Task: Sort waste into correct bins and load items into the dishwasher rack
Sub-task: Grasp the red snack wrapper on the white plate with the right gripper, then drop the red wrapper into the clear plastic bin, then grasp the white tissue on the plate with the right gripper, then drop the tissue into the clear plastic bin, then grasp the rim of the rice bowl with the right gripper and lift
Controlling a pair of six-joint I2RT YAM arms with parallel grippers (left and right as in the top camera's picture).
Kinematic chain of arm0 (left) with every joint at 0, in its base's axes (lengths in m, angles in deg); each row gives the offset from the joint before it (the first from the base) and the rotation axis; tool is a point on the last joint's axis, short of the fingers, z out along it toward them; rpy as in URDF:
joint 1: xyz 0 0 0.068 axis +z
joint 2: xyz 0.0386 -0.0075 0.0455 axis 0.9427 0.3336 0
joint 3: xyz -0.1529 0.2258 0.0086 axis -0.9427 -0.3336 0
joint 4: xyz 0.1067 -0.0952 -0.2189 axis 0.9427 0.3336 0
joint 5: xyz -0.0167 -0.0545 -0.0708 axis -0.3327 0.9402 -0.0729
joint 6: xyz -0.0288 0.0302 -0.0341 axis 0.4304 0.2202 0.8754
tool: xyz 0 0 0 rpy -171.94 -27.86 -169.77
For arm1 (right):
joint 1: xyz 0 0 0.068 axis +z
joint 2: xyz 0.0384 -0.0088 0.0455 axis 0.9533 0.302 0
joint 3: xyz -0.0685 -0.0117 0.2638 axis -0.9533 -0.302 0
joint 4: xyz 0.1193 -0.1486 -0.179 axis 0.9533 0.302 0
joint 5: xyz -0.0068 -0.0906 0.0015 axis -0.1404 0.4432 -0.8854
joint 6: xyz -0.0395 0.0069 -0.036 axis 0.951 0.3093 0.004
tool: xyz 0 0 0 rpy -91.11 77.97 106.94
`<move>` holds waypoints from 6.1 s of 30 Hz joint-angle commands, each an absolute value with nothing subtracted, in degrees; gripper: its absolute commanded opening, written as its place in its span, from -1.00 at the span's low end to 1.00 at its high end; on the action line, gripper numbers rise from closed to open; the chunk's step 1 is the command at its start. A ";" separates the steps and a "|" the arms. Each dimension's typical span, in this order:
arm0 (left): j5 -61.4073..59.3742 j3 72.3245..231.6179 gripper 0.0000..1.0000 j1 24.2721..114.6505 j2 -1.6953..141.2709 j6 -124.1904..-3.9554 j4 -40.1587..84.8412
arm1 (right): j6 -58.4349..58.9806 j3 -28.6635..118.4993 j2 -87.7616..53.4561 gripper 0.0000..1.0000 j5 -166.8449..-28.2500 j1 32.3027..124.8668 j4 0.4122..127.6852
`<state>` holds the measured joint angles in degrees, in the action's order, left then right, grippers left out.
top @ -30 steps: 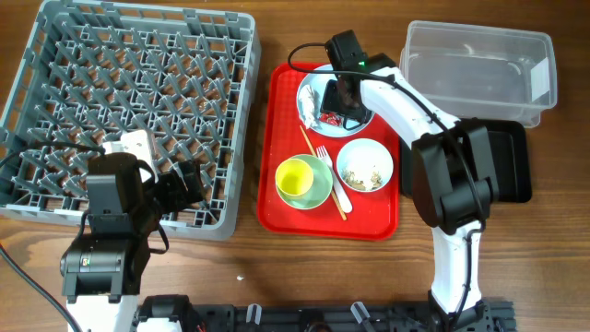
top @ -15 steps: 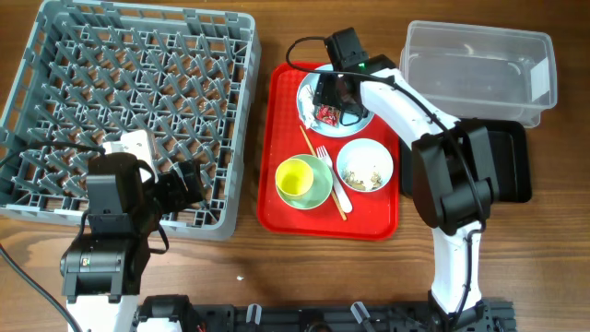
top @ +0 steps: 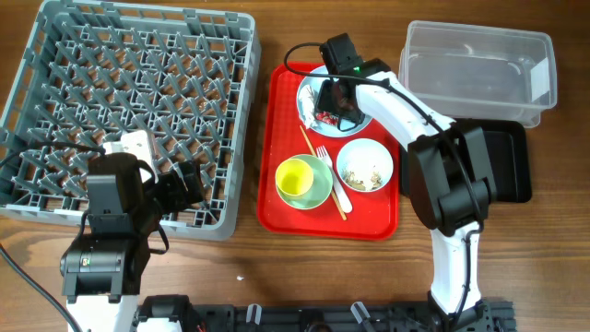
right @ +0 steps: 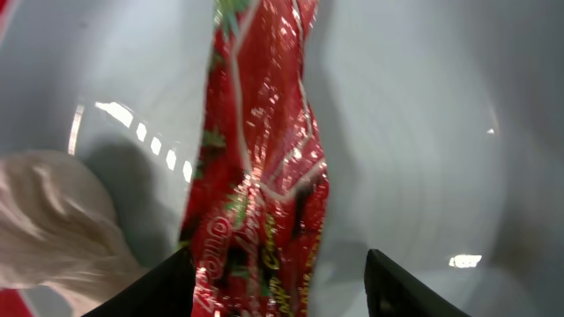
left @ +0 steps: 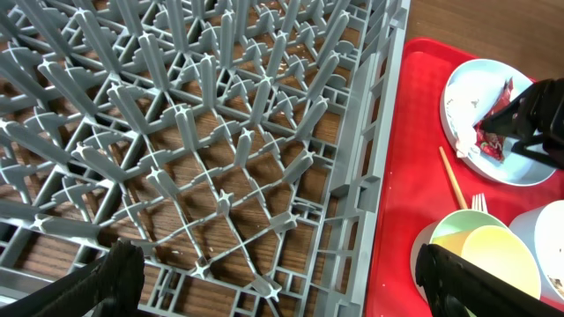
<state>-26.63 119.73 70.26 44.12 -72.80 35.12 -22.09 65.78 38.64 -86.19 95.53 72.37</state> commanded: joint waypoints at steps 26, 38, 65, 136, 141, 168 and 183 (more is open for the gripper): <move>-26.74 120.65 1.00 70.30 44.12 -72.91 35.14 | -14.39 65.93 17.74 -0.91 -86.32 74.46 75.51; -26.74 120.65 1.00 70.30 44.12 -72.91 35.14 | -2.98 65.85 19.25 0.99 -107.07 70.68 71.49; -26.72 120.65 1.00 70.30 44.12 -72.89 35.16 | -13.08 64.64 38.24 0.53 -87.26 99.56 69.44; -26.76 120.65 1.00 70.30 44.12 -72.91 35.14 | 11.03 64.23 8.50 0.58 -111.72 73.59 106.42; -26.74 120.65 1.00 70.30 44.12 -72.91 35.14 | 5.87 58.22 0.87 0.60 -107.07 77.15 104.56; -26.74 120.65 1.00 70.30 44.12 -72.91 35.38 | -27.79 45.69 22.09 0.36 -91.88 99.62 80.08; -26.76 120.65 1.00 70.30 44.12 -72.91 35.38 | -29.45 45.69 24.41 -0.68 -93.34 99.62 77.11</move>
